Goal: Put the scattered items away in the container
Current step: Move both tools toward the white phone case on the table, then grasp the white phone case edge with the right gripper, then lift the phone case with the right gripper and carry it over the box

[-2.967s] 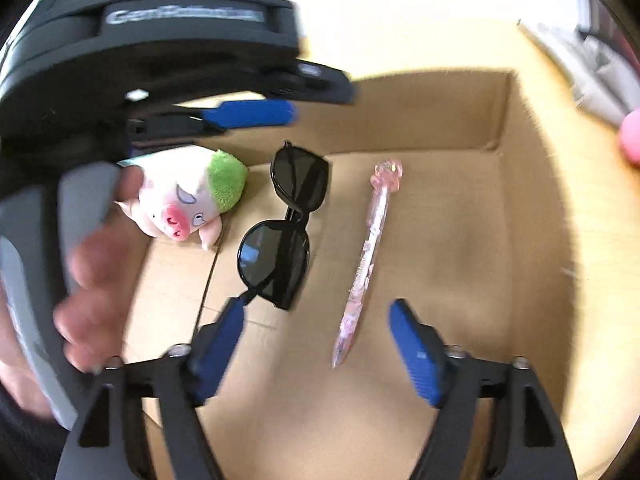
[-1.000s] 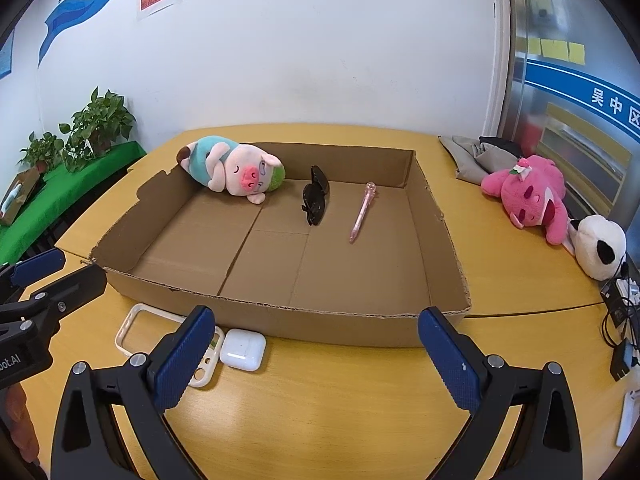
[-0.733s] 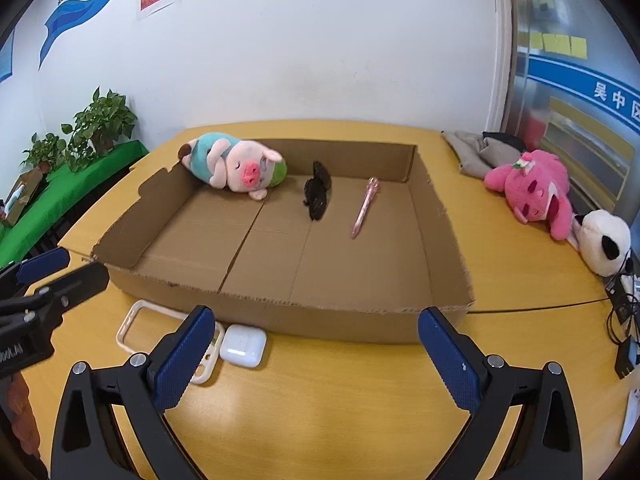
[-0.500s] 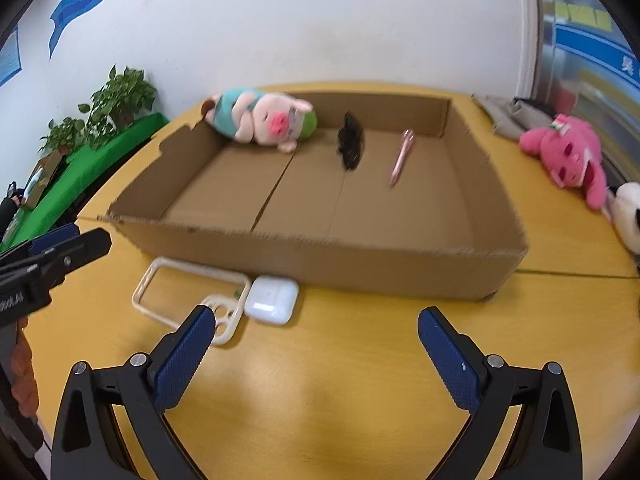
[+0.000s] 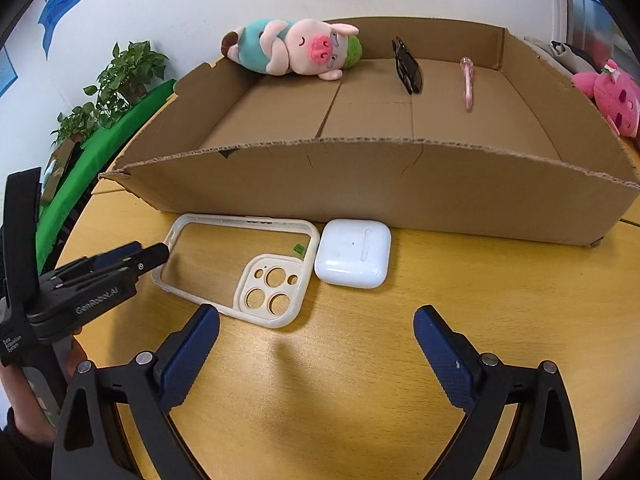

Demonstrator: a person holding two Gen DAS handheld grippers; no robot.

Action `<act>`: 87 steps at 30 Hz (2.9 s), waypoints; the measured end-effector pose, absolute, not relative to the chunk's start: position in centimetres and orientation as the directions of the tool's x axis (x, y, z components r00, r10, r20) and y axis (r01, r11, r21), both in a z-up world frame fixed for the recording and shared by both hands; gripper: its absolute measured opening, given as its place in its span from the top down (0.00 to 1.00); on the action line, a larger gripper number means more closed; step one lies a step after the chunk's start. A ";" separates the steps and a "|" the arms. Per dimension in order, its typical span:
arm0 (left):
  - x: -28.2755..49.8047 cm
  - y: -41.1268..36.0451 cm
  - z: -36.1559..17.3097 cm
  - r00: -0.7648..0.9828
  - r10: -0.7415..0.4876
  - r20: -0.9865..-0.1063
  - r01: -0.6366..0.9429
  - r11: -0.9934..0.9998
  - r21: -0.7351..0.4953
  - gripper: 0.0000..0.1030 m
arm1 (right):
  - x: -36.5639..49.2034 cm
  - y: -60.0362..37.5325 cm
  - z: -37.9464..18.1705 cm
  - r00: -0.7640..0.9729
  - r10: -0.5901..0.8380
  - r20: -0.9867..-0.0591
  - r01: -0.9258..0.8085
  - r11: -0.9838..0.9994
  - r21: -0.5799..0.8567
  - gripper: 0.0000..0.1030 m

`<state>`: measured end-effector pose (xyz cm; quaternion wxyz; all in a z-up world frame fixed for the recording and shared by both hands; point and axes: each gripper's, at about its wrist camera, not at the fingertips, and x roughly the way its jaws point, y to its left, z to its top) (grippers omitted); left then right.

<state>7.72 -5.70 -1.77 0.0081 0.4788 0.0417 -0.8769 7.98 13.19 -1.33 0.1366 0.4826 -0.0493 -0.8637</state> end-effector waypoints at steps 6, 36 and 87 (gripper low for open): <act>8.0 -5.1 -1.6 -0.548 0.077 -0.833 0.023 -0.994 -0.106 0.92 | 7.6 13.7 -2.1 -0.490 -0.262 -0.832 0.171 -0.964 0.203 0.03; 11.4 -4.0 -0.3 -0.541 0.096 -0.835 -0.068 -0.995 -0.070 0.95 | 9.5 11.6 -0.9 -0.505 -0.252 -0.825 0.275 -0.954 0.123 0.90; -13.1 -2.8 7.9 -0.523 0.070 -0.850 -0.101 -0.995 -0.020 0.95 | -13.5 13.8 5.7 -0.465 -0.283 -0.839 0.221 -0.955 0.199 0.90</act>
